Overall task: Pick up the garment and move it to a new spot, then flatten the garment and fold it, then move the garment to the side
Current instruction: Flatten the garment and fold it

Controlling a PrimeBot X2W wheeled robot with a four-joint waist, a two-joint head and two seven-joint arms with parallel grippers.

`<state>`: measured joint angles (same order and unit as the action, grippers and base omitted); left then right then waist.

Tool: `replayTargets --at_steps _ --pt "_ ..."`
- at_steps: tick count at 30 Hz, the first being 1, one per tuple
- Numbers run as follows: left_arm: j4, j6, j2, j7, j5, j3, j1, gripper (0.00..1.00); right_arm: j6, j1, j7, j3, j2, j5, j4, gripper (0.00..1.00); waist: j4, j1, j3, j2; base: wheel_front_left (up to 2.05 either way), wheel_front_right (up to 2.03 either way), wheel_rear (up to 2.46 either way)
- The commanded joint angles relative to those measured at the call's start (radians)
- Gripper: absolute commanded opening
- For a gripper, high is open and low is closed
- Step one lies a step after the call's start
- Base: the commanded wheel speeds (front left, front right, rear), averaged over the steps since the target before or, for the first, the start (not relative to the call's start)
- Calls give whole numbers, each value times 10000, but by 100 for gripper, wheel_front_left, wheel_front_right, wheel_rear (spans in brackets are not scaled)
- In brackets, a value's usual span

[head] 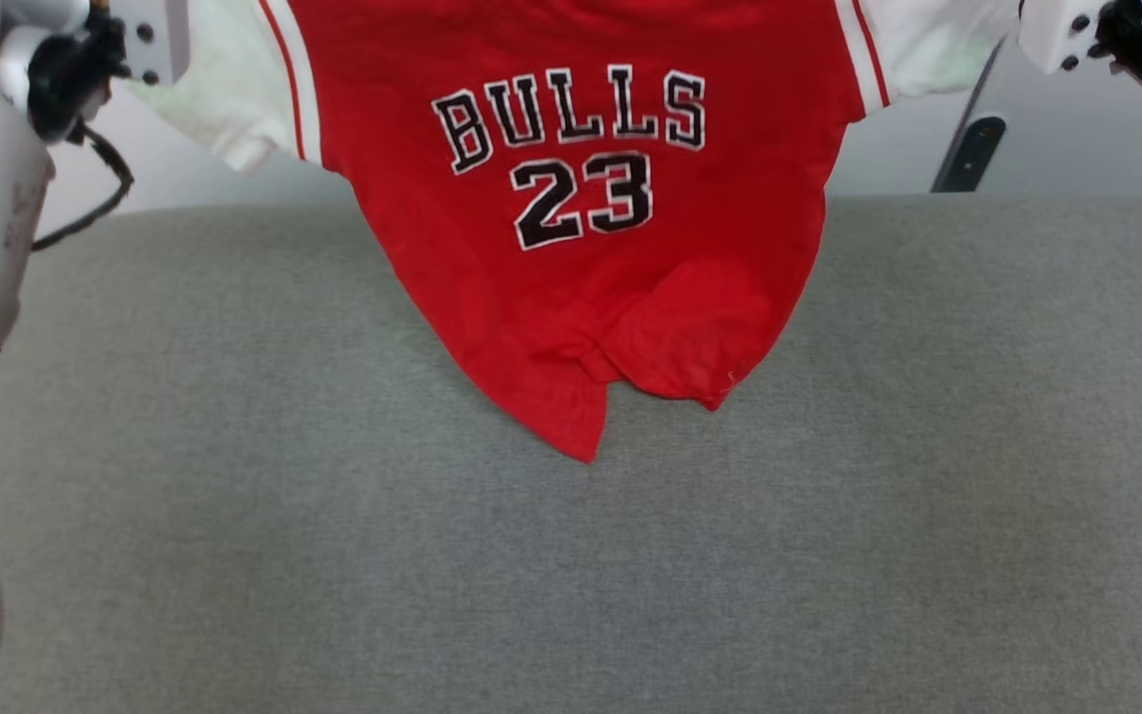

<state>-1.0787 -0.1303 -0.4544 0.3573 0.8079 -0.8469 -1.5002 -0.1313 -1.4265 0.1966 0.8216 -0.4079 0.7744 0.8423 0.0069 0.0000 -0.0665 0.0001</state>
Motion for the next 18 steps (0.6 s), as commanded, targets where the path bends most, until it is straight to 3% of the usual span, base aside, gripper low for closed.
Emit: replayTargets --at_steps 1,9,18 --pt "-94 49 -11 -29 -45 -18 -161 0 10 -95 71 59 60 237 87 0 -124 0 -150 -1 0 0 0" --pt "-476 119 50 -204 -368 -194 -1212 0 10 -1182 -534 366 226 167 636 0 -491 0 -1559 -1 0 0 0" --pt "-105 522 81 -2156 -1419 -408 -4106 0 10 -3753 -3942 -390 618 -1864 2844 0 -557 0 -4409 -1 0 0 0"
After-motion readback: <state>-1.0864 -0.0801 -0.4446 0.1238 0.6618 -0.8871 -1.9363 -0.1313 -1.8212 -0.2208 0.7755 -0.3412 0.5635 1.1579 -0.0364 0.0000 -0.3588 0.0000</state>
